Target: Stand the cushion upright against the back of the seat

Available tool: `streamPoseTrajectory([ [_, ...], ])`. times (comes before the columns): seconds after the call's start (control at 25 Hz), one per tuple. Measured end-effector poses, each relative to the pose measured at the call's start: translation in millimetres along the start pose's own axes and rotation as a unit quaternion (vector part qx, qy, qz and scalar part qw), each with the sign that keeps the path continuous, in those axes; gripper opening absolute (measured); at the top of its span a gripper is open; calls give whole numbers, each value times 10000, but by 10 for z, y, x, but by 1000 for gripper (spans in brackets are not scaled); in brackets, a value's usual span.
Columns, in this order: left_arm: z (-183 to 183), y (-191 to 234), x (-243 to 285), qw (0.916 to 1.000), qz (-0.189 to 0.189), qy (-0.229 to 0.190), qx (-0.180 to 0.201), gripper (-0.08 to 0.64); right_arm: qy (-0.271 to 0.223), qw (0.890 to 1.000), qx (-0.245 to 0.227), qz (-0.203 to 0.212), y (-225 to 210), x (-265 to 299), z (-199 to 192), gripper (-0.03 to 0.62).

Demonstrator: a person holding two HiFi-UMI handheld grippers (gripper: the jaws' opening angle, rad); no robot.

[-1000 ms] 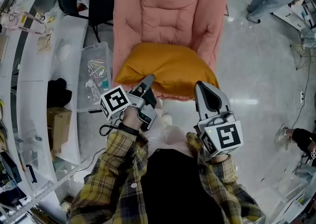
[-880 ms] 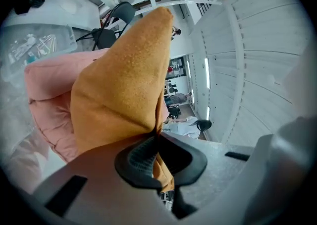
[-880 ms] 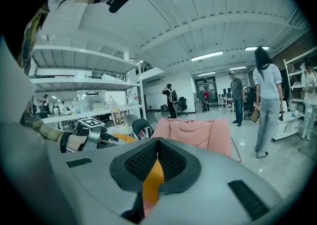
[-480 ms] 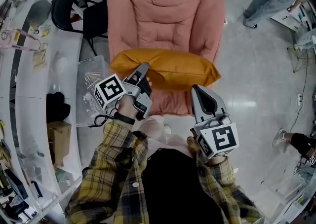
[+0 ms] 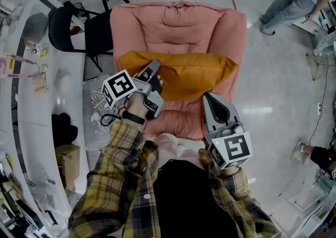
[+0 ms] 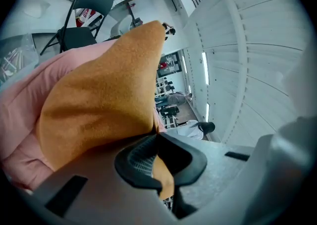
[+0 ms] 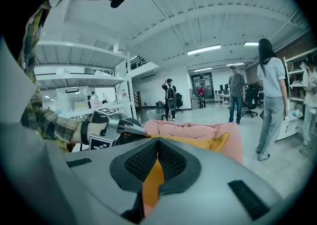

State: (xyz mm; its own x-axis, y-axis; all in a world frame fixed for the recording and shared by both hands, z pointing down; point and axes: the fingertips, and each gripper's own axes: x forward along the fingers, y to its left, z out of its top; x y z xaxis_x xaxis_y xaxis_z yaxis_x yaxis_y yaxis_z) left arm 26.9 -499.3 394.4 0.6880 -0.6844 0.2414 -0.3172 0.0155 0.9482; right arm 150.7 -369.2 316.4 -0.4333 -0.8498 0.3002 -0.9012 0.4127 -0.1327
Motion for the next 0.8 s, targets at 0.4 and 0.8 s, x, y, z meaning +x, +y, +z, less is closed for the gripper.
streamPoseTrajectory([
  [0.4, 599, 147, 640, 9994, 136, 87, -305, 12, 176, 9998, 74, 43, -183, 713, 74, 18],
  [0.8, 930, 264, 927, 9981, 46, 67, -604, 15, 255, 9994, 154, -154, -173, 885, -13, 18],
])
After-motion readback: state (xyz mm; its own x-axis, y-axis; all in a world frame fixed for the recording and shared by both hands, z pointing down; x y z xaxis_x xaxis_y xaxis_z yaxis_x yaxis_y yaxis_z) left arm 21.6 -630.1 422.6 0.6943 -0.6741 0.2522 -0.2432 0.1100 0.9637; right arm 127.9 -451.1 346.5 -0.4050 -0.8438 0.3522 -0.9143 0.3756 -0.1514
